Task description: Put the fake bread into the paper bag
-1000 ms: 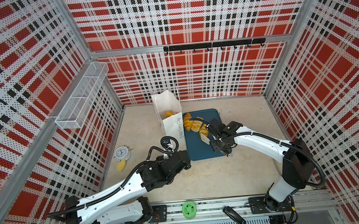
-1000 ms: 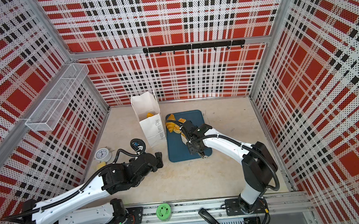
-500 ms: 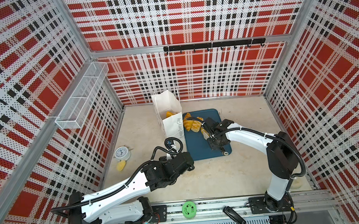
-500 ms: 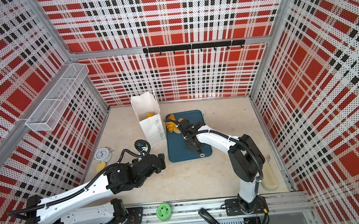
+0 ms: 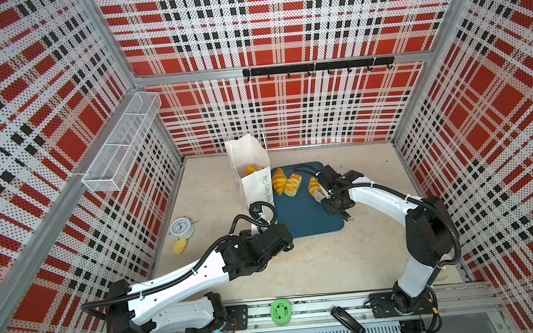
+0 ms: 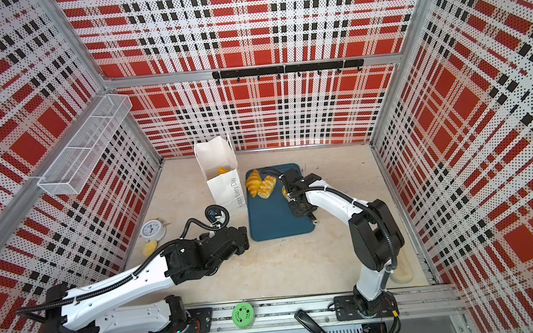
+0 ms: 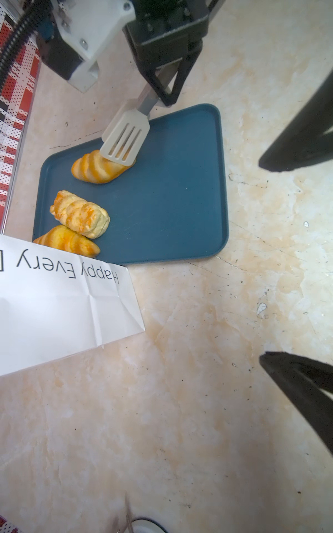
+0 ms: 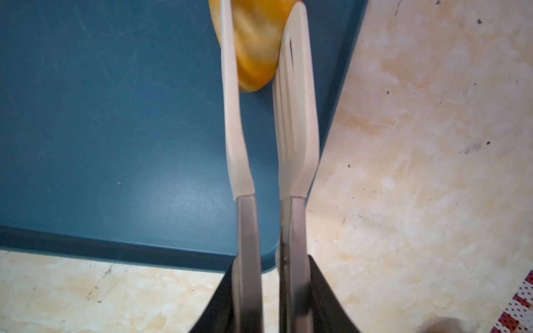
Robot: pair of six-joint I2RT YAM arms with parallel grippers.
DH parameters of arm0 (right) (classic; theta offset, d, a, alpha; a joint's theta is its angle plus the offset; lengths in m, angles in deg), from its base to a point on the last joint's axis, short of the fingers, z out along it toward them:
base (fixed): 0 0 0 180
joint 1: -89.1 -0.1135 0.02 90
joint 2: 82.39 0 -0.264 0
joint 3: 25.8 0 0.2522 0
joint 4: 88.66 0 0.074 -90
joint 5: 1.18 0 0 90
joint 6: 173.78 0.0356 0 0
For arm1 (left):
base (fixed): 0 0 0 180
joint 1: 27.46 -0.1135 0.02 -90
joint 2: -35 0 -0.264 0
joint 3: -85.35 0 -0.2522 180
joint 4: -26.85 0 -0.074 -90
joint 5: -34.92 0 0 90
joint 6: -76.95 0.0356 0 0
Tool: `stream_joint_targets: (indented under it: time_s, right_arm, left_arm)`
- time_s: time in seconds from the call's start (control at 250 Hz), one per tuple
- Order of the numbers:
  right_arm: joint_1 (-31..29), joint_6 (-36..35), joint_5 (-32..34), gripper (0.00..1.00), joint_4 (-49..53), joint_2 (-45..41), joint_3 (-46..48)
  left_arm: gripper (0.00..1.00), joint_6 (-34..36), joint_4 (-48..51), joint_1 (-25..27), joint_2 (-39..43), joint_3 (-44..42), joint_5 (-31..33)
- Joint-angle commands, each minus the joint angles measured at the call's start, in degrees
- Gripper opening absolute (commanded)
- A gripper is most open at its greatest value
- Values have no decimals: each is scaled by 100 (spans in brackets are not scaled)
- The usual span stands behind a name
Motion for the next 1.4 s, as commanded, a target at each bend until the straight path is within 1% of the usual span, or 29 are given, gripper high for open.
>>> stream_joint_targets:
  time_s: [0.0,0.096,0.2,0.288,0.42,0.608,0.72,0.88,1.048,1.277,1.397]
  right_arm:
    - [40,-261,61,41,-103,-360,92]
    - [36,-181,-72,51,-192,-397,141]
    - [38,-72,-63,53,-281,-360,167]
    - [37,9,57,56,-336,-315,160]
    - [40,7,126,57,-353,-155,41]
    - [36,-74,323,58,-317,101,-150]
    - [42,-152,294,58,-308,220,-243]
    - [40,-199,275,57,-270,394,-427]
    - [54,-311,346,52,-248,536,-527]
    - [141,-433,209,48,-174,660,-615]
    - [234,-491,121,39,-173,625,-598]
  left_arm:
    - [99,314,-194,26,-56,197,20]
    - [99,681,-535,26,-99,184,-200]
    - [99,1036,-857,26,-160,163,-503]
    - [99,1199,-952,26,-256,198,-678]
    - [100,1293,-957,24,-426,310,-829]
    - [99,1364,-972,18,-553,449,-827]
    - [99,1415,-971,8,-589,502,-834]
    - [99,1657,-1051,0,-630,574,-928]
    - [99,1863,-1145,-100,-651,637,-1139]
    - [99,1959,-1598,-355,-334,317,-1684]
    - [99,2019,-1708,-442,-231,233,-1848]
